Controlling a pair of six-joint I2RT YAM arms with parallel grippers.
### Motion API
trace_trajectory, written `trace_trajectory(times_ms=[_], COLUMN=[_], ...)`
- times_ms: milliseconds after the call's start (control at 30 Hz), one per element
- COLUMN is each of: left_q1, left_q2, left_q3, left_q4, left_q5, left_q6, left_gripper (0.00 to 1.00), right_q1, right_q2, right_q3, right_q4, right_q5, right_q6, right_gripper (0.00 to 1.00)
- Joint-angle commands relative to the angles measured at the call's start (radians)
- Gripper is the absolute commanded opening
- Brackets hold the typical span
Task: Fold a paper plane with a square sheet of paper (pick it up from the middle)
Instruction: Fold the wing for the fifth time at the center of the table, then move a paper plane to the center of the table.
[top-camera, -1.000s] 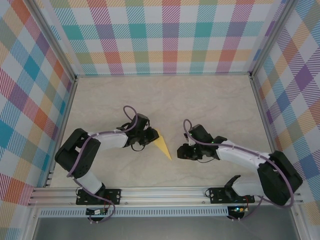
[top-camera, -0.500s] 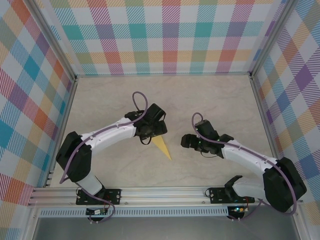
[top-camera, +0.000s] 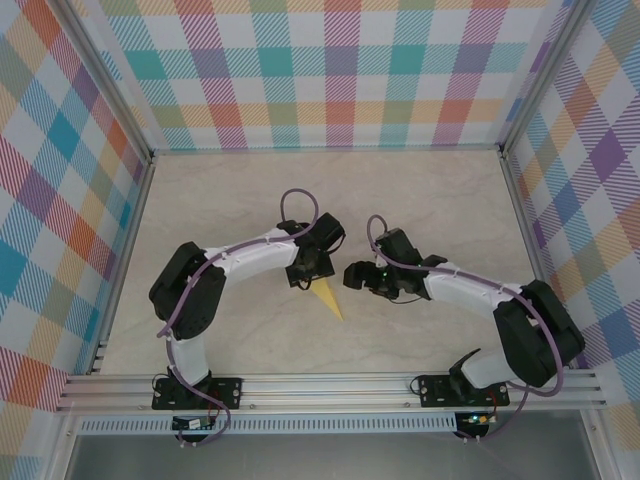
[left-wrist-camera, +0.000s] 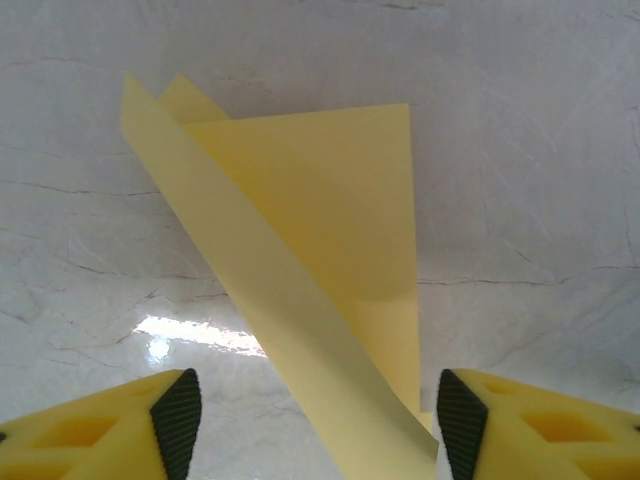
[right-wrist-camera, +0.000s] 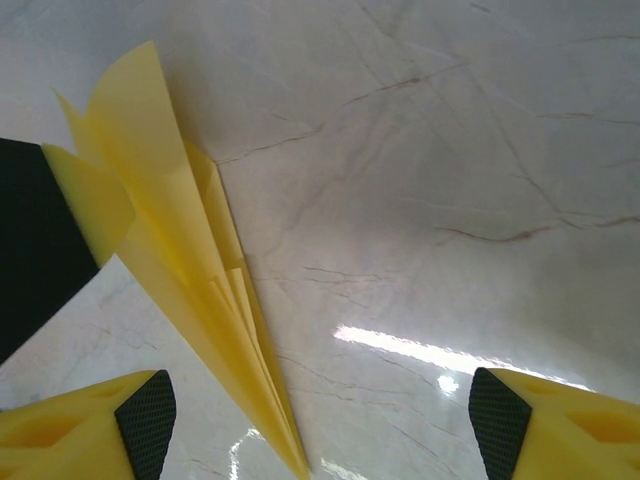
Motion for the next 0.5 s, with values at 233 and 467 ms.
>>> trace_trajectory(times_ms=[233,467], left_q1=[0.031,0.033], left_q2=[-0.201,-0.239], left_q3=[-0.219,-0.271], left_q4=[0.054,0.088], left_q5=[-0.009,-0.009], left_q6=[-0.048,-0.060], left_gripper=[0.26,0.23], right_q1=[-0.002,0.002], right_q2=[0.121,0.190], right_q3=[0.088,0.144], right_q4=[0.079,0.077], right_q5=[-0.197,-0.280], right_q6=[-0.028,-0.061], right_gripper=[0.73,0.70])
